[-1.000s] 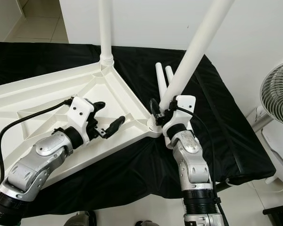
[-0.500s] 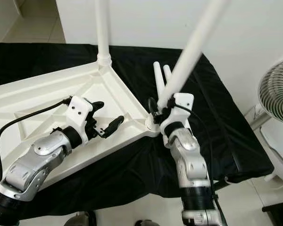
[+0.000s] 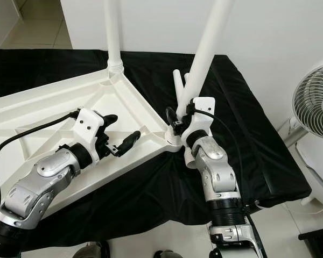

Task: Building children table

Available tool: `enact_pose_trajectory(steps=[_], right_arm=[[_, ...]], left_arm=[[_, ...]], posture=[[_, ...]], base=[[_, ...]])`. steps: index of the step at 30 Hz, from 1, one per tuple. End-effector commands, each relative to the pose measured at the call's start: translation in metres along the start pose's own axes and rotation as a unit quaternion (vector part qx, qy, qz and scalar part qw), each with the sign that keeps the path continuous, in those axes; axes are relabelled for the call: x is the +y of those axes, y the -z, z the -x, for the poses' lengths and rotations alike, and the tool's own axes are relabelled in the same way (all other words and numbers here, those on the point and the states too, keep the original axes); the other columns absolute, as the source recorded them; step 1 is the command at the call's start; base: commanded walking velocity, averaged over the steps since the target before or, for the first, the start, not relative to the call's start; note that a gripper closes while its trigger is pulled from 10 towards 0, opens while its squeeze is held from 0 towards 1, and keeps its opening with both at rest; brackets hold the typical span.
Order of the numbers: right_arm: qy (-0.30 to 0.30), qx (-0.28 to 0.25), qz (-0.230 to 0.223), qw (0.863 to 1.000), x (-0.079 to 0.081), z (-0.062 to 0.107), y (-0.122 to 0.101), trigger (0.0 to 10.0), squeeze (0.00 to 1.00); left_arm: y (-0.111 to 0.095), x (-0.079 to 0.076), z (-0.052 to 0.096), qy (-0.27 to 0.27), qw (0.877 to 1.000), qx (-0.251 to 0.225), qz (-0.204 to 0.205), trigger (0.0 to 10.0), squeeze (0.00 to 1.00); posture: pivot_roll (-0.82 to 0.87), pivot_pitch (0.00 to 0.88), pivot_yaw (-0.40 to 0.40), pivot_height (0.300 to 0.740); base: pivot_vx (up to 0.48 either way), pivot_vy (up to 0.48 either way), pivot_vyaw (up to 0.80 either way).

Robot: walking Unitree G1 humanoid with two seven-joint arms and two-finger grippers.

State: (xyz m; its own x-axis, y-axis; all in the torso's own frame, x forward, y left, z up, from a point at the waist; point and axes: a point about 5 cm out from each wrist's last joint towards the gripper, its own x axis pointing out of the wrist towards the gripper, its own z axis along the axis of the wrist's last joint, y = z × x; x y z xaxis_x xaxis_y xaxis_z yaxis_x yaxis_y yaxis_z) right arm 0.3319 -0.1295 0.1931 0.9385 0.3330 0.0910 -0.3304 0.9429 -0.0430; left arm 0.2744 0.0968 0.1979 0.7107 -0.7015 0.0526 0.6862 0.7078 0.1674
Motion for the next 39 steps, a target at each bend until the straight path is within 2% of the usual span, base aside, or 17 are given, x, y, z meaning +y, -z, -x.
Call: enact_pose_trajectory(steps=[1,8,11,20,25,29,30,39], right_arm=[[-0.016,0.067,0.029,0.997,0.005,0.007,0.03,10.0,0.0],[-0.06,0.056,0.061,0.995,0.018,0.018,0.035,10.0,0.0],[-0.061,0.054,0.061,0.995,0.019,0.019,0.034,10.0,0.0],[-0.03,0.049,0.034,0.998,0.01,0.025,0.035,10.0,0.0],[-0.024,0.02,0.014,0.999,0.016,0.042,0.039,10.0,0.0],[-0.026,0.003,0.022,0.999,0.021,0.05,0.04,10.0,0.0],[-0.021,0.002,0.005,1.0,0.022,0.053,0.042,10.0,0.0],[0.004,-0.004,-0.021,1.0,0.021,0.059,0.046,10.0,0.0]], left_arm=[[-0.002,-0.007,0.002,0.048,0.999,-0.001,-0.001,10.0,0.0],[-0.003,-0.007,0.003,0.046,0.999,-0.002,0.0,10.0,0.0],[-0.003,-0.007,0.003,0.046,0.999,-0.002,0.0,10.0,0.0],[-0.003,-0.007,0.002,0.048,0.999,-0.002,0.001,10.0,0.0],[-0.003,-0.007,0.004,0.047,0.999,-0.001,0.001,10.0,0.0],[-0.003,-0.007,0.004,0.047,0.999,0.0,0.002,10.0,0.0],[-0.003,-0.007,0.004,0.047,0.999,0.001,0.002,10.0,0.0],[-0.003,-0.006,0.005,0.049,0.999,0.002,0.002,10.0,0.0]], posture=[[0.09,0.161,-0.069,0.74],[0.09,0.162,-0.069,0.74],[0.09,0.162,-0.069,0.74],[0.09,0.162,-0.069,0.74],[0.08,0.169,-0.064,0.74],[0.08,0.177,-0.062,0.74],[0.08,0.177,-0.062,0.74],[0.08,0.184,-0.058,0.74]], base=[[0.0,0.0,0.0],[0.0,0.0,0.0],[0.0,0.0,0.0],[0.0,0.0,0.0],[0.0,0.0,0.0],[0.0,0.0,0.0],[0.0,0.0,0.0],[0.0,0.0,0.0]])
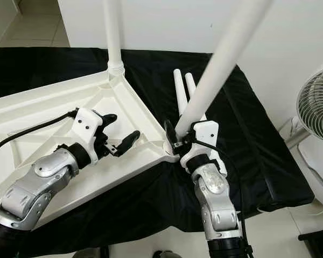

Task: Building children table

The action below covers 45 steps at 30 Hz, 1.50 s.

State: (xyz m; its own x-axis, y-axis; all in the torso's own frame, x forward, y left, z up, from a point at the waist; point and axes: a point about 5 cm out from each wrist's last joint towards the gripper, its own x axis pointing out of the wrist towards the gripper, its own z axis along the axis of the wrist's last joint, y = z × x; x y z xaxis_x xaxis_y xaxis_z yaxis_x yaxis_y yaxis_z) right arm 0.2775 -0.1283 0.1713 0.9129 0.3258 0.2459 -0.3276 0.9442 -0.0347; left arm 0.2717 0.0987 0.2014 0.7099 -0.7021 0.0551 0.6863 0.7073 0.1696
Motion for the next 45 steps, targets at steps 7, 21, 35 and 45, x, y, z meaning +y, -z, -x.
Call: enact_pose_trajectory(steps=[7,21,35,45], right_arm=[[0.017,0.085,-0.022,0.996,0.003,0.013,0.034,10.0,0.0],[-0.006,0.169,-0.006,0.986,-0.003,-0.013,0.036,10.0,0.0],[-0.012,0.197,-0.019,0.98,-0.011,-0.024,0.036,10.0,0.0],[-0.015,0.195,-0.055,0.979,-0.016,-0.03,0.033,10.0,0.0]], left_arm=[[0.0,-0.006,0.003,0.047,0.999,0.005,0.002,10.0,0.0],[-0.002,-0.005,0.004,0.044,0.999,0.003,0.0,10.0,0.0],[-0.003,-0.004,0.004,0.04,0.999,0.001,-0.001,10.0,0.0],[-0.003,-0.005,0.003,0.042,0.999,0.0,-0.001,10.0,0.0]], posture=[[0.08,0.184,-0.058,0.74],[0.09,0.183,-0.058,0.74],[0.09,0.182,-0.06,0.74],[0.09,0.183,-0.058,0.74]], base=[[0.0,0.0,0.0],[0.0,0.0,0.0],[0.0,0.0,0.0],[0.0,0.0,0.0]])
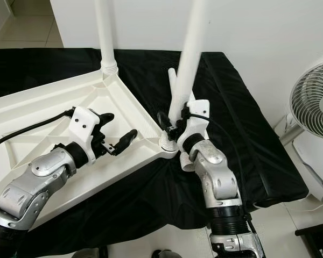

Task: Building children table

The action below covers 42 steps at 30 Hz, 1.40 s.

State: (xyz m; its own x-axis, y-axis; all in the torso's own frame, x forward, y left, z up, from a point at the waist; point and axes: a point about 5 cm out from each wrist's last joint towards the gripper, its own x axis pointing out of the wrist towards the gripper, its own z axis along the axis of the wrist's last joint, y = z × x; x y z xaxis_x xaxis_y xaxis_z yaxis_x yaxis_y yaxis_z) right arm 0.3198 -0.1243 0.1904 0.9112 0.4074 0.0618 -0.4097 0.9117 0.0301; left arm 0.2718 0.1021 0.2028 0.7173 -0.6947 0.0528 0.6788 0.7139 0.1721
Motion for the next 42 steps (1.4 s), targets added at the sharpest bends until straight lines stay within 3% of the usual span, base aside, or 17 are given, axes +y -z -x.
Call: enact_pose_trajectory(steps=[1,8,15,25,29,34,35,42], right_arm=[[0.03,0.102,-0.019,0.994,-0.008,0.009,0.045,10.0,0.0],[0.048,0.104,-0.018,0.993,-0.007,0.016,0.054,10.0,0.0],[0.02,0.098,0.074,0.992,0.005,0.02,0.054,10.0,0.0],[-0.018,0.09,0.107,0.99,0.013,0.029,0.059,10.0,0.0],[0.005,0.085,0.085,0.993,0.009,0.033,0.062,10.0,0.0],[0.023,0.032,0.072,0.997,0.007,0.045,0.058,10.0,0.0],[0.041,0.024,0.053,0.997,0.005,0.052,0.061,10.0,0.0],[0.052,0.012,0.021,0.998,0.006,0.058,0.064,10.0,0.0]], left_arm=[[-0.002,-0.007,0.001,0.046,0.999,-0.002,0.0,10.0,0.0],[-0.003,-0.007,0.001,0.043,0.999,-0.004,-0.001,10.0,0.0],[-0.003,-0.007,0.001,0.045,0.999,-0.005,0.0,10.0,0.0],[-0.004,-0.005,0.001,0.043,0.999,-0.007,0.0,10.0,0.0],[-0.004,-0.004,0.001,0.041,0.999,-0.007,0.0,10.0,0.0],[-0.005,-0.004,0.001,0.042,0.999,-0.008,0.0,10.0,0.0],[-0.005,-0.004,0.001,0.042,0.999,-0.008,0.0,10.0,0.0],[-0.006,-0.003,0.001,0.045,0.999,-0.007,-0.001,10.0,0.0]], posture=[[0.09,0.175,-0.066,0.74],[0.09,0.175,-0.066,0.74],[0.09,0.172,-0.068,0.74],[0.08,0.178,-0.06,0.74],[0.08,0.179,-0.06,0.74],[0.08,0.181,-0.056,0.74],[0.08,0.183,-0.051,0.74],[0.08,0.185,-0.048,0.74]], base=[[0.0,0.0,0.0],[0.0,0.0,0.0],[0.0,0.0,0.0],[0.0,0.0,0.0],[0.0,0.0,0.0],[0.0,0.0,0.0],[0.0,0.0,0.0],[0.0,0.0,0.0]])
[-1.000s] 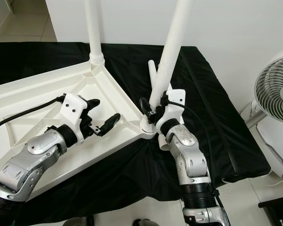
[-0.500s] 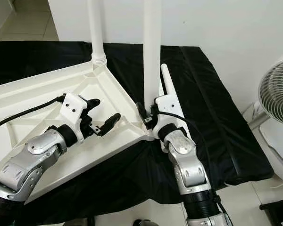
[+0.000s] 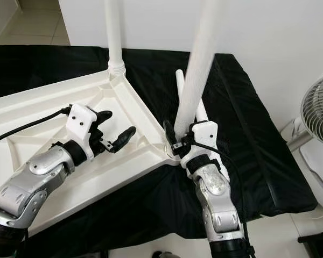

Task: Building children table

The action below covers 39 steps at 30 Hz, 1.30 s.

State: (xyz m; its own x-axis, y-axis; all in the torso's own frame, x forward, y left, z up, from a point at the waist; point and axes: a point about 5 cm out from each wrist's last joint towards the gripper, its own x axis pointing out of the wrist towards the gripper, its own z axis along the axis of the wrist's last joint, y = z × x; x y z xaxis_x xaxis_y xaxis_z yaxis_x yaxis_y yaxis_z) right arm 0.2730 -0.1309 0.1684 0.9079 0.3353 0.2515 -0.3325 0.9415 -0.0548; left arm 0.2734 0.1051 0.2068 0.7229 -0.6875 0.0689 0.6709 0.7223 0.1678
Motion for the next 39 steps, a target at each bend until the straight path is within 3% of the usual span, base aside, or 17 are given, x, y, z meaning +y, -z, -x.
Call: enact_pose_trajectory(steps=[1,7,18,26,39], right_arm=[[0.018,0.106,-0.029,0.994,-0.003,0.02,0.042,10.0,0.0],[0.041,0.083,-0.065,0.994,-0.003,0.022,0.041,10.0,0.0],[0.036,0.103,-0.035,0.993,-0.002,0.018,0.047,10.0,0.0],[0.014,0.125,-0.018,0.992,-0.001,-0.002,0.04,10.0,0.0],[0.01,0.138,-0.011,0.99,0.0,0.0,0.044,10.0,0.0]], left_arm=[[-0.002,-0.007,0.0,0.051,0.999,0.001,-0.004,10.0,0.0],[-0.003,-0.006,0.001,0.052,0.999,0.003,-0.006,10.0,0.0],[-0.003,-0.005,0.002,0.052,0.999,0.006,-0.006,10.0,0.0],[-0.003,-0.006,0.002,0.051,0.999,0.004,-0.005,10.0,0.0],[-0.003,-0.007,0.003,0.047,0.999,0.004,-0.004,10.0,0.0]], posture=[[0.08,0.185,-0.043,0.74],[0.09,0.187,-0.039,0.74],[0.09,0.187,-0.039,0.74],[0.09,0.183,-0.044,0.74],[0.09,0.183,-0.051,0.74]], base=[[0.0,0.0,0.0],[0.0,0.0,0.0],[0.0,0.0,0.0],[0.0,0.0,0.0],[0.0,0.0,0.0]])
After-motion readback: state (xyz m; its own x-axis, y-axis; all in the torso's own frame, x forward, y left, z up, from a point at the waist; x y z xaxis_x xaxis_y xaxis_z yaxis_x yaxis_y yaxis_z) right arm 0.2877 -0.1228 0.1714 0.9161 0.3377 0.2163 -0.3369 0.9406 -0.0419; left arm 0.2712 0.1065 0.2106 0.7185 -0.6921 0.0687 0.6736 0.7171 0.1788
